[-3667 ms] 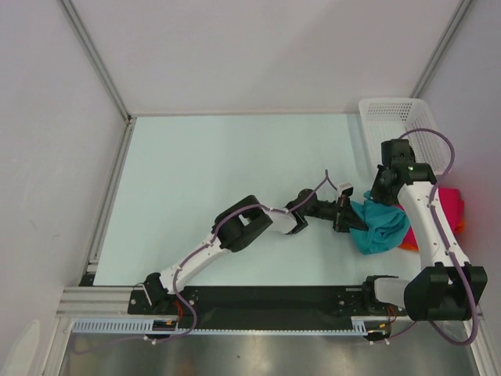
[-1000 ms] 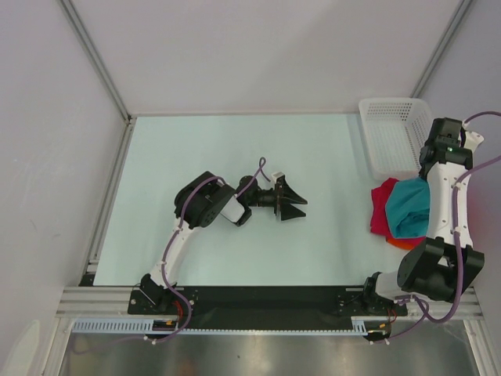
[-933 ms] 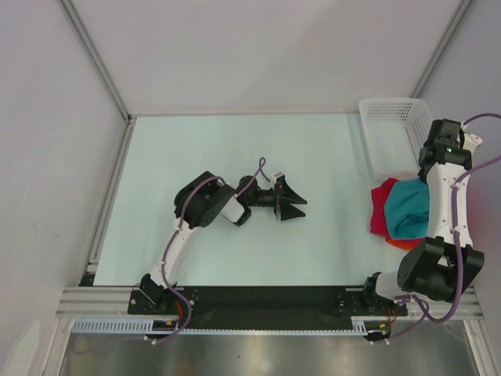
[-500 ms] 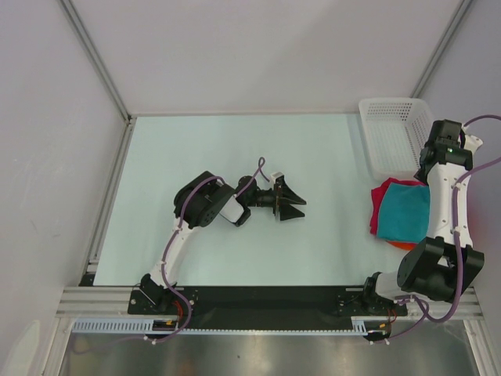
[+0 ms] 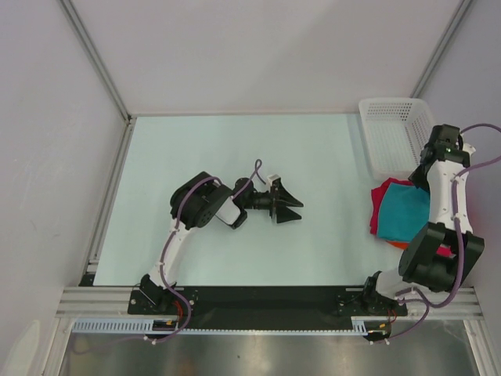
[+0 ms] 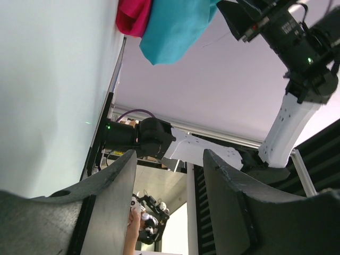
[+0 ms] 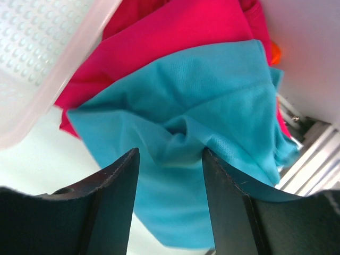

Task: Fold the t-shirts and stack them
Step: Smooth out wrinkles on the folded tshirt

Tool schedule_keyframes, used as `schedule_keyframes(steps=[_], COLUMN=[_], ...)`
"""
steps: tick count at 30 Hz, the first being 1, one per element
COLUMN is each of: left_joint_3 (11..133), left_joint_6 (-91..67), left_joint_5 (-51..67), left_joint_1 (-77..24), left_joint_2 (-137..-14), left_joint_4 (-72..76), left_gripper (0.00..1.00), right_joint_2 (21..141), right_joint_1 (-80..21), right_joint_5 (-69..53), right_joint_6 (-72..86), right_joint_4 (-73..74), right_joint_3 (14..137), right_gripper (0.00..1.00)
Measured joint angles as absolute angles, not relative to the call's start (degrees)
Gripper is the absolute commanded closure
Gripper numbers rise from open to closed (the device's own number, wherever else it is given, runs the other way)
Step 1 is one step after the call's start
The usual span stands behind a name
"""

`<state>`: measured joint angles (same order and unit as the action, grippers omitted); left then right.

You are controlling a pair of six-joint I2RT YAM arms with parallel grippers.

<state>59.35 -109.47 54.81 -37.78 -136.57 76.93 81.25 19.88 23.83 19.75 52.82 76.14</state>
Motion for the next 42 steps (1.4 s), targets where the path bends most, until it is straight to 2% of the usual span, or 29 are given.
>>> schedule_keyframes(steps=[11,20,27,36,42], left_joint_3=[57.01,56.34,56.31,54.52,51.94], left_joint_6=[-109.54,-109.45,-109.47,-109.45,-109.47], left_joint_5=[55.37,56.51,57.25,57.23,57.19], left_joint_1=[-37.47,-36.91,-36.56,-36.34,-36.10], left_joint_2=[-135.04,-134.74,-134.74,-133.64,-132.09], left_joint_4=[76.90,76.97,76.97,76.99,76.99], left_gripper=[0.42,0.42,0.42,0.42,0.42], right_joint_2=[91.24,94.63,92.75,82.70,76.71], right_joint_1=[31.77,32.99,28.12,11.66,10.61], right_joint_5=[18.61,21.26,23.90,29.58,31.29], right_joint_6=[23.64,24.27,23.73,22.90,24.21], right_joint_4=[50.43,50.13,50.50,52.05,53.43], right_joint_3=[76.44,77.60,79.53,91.29,86.83], right_gripper=[0.44,0.45,0.46,0.45,0.45])
